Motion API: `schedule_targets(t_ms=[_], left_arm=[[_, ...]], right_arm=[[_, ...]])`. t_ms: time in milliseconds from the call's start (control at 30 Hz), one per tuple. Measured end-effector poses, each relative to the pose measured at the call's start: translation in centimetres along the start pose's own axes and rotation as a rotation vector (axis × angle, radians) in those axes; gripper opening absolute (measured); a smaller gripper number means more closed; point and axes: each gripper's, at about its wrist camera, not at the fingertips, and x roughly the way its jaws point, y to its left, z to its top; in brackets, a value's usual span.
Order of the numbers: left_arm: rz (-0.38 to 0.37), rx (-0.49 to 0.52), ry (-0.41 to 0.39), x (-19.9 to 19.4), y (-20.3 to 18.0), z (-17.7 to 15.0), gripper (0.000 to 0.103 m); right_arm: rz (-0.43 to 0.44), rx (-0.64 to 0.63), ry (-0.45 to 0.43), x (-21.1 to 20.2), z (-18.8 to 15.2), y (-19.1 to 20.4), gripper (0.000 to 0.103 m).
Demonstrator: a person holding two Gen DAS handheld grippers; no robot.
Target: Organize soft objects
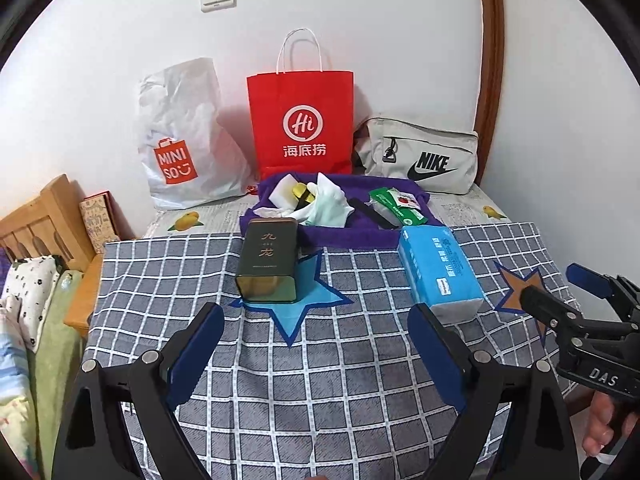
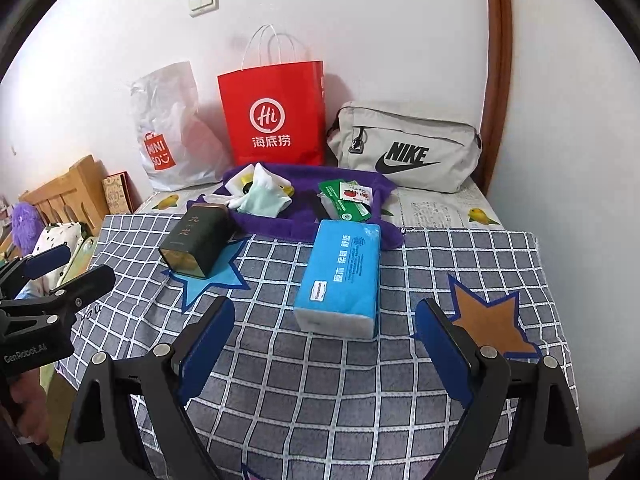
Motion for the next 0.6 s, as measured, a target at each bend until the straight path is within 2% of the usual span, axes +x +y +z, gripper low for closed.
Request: schedule_targets(t_ms=[600], left_arm=[[0.003, 0.01, -0.013, -1.4, -0.7, -0.8, 0.093]], right_arm=[[-0.011, 0.005, -0.016, -1.4, -1.2, -0.5, 0.091]])
